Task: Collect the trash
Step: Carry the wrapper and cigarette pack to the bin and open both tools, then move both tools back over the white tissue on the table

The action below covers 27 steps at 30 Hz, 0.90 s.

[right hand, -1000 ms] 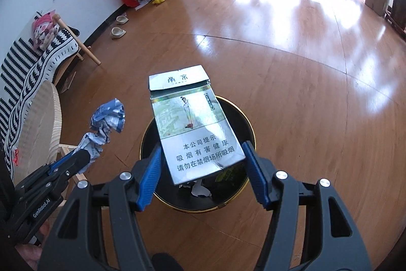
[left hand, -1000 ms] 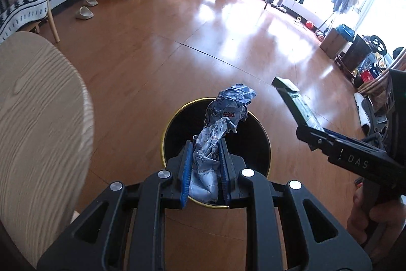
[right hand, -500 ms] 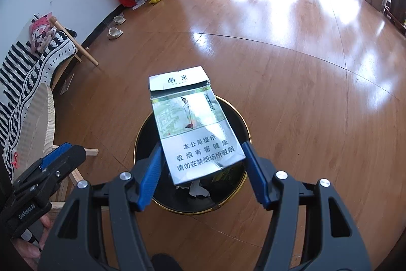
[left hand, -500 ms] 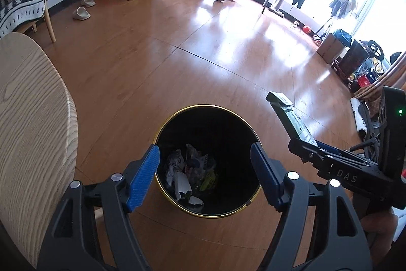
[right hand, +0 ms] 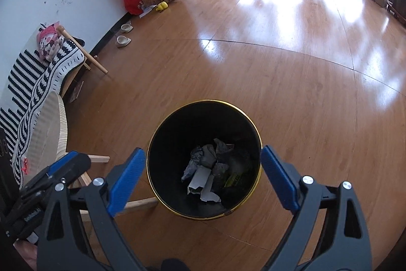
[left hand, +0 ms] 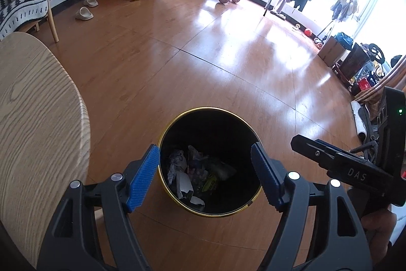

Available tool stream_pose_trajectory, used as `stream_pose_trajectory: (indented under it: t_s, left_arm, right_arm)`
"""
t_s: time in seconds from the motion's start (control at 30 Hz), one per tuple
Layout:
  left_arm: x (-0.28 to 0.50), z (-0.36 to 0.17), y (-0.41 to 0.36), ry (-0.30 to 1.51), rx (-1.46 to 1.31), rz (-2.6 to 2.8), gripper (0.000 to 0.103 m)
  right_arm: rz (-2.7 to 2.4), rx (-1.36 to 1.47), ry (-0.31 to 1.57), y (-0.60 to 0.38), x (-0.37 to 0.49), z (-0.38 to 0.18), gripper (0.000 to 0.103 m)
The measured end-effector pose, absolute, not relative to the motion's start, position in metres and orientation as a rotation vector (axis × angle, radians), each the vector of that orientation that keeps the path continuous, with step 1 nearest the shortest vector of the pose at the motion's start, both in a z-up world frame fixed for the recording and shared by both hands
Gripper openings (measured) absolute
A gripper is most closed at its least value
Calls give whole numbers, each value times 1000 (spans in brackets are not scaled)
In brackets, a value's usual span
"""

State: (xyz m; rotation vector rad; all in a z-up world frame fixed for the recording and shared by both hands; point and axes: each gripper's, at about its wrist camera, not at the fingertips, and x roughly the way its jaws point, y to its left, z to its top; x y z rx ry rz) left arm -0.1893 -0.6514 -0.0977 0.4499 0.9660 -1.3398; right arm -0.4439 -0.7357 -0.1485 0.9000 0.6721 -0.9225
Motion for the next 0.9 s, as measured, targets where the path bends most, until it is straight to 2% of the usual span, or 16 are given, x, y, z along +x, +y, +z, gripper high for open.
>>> stream_pose_trajectory:
  t_s: [0.07, 0.2, 0.37, 0.6, 0.9]
  left_arm:
    - [-188, -93, -649, 956, 449, -1337, 73]
    - [-181, -80, -635, 936, 423, -1329, 84]
    - [-160, -49, -601, 886, 369, -1268, 93]
    - [-94, -20, -529, 828, 337, -1079, 94]
    - [32, 4, -383, 849, 188, -715, 94]
  right_arm:
    - [-927, 890, 676, -736, -442, -147, 89]
    - [-931, 883, 667, -733, -441, -144, 90]
    - [-905, 838, 672, -719, -415, -133, 92]
    - [-764, 717, 714, -675, -331, -105, 92]
    - [-506, 518, 802, -576, -175, -70, 93]
